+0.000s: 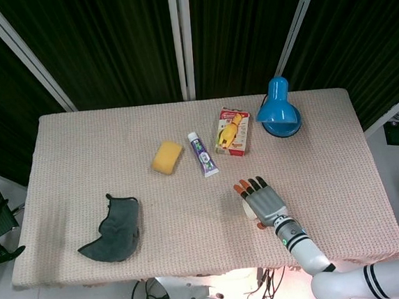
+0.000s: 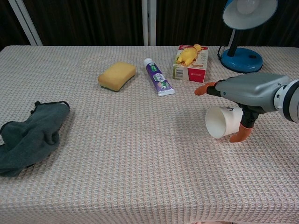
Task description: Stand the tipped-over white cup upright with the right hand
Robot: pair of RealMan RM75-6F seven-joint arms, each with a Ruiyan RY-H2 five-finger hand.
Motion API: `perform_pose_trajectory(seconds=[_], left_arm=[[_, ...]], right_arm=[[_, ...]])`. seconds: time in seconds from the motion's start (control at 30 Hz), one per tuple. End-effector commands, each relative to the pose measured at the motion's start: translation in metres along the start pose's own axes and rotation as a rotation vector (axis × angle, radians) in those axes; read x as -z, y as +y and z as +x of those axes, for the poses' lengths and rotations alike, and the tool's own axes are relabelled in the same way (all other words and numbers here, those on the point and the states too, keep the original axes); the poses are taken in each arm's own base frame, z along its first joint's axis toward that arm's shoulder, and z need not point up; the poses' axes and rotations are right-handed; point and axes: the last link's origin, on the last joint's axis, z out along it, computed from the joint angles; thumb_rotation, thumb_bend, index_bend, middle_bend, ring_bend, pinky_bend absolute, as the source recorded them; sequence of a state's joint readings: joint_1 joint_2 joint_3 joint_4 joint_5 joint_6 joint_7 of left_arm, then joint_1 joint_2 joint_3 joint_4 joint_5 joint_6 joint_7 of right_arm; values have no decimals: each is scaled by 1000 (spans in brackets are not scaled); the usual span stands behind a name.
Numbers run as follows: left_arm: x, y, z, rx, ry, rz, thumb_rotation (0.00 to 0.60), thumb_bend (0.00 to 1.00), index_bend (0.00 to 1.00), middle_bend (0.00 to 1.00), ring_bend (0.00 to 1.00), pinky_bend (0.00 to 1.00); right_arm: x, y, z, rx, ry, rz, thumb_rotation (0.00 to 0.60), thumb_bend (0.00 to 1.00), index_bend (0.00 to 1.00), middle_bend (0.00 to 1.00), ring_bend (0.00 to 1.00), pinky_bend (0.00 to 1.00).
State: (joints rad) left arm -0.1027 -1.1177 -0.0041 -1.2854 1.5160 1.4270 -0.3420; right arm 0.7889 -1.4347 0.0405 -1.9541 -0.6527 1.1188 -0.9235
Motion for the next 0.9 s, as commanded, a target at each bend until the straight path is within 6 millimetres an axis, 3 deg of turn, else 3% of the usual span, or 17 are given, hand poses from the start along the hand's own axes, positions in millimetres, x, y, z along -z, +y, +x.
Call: perform_pose_trajectory(seconds=[0.03, 0.2, 0.4, 0.6, 0.77, 0.9], left_arm=[[0, 0, 0, 0, -1, -2, 600, 124, 17, 0, 0, 3], [-1, 0, -1, 2, -4, -1, 600, 124, 17, 0, 0, 3], [-1, -1, -1, 5, -6, 2, 600, 124, 17, 0, 0, 3], [0, -3, -2, 12, -8, 7, 600, 124, 17, 0, 0, 3], [0, -4, -2, 17, -7, 8, 600, 124, 17, 0, 0, 3], [0, -3, -1, 18, -6, 7, 600, 125, 17, 0, 0, 3]], right_arm=[[0, 0, -2, 5, -4, -5, 600, 70, 72, 0, 0, 0], [-3, 1, -5, 25, -3, -30, 600, 75, 95, 0, 0, 0], [-6, -1, -7, 27, 31, -43, 600, 97, 256, 0, 0, 0], [-9, -2, -9, 35, 38, -50, 600, 126, 329, 0, 0, 0], [-8, -2, -9, 31, 63, -53, 600, 160, 451, 0, 0, 0], [-3, 2, -1, -12, 103, -48, 600, 172, 471, 0, 0, 0]])
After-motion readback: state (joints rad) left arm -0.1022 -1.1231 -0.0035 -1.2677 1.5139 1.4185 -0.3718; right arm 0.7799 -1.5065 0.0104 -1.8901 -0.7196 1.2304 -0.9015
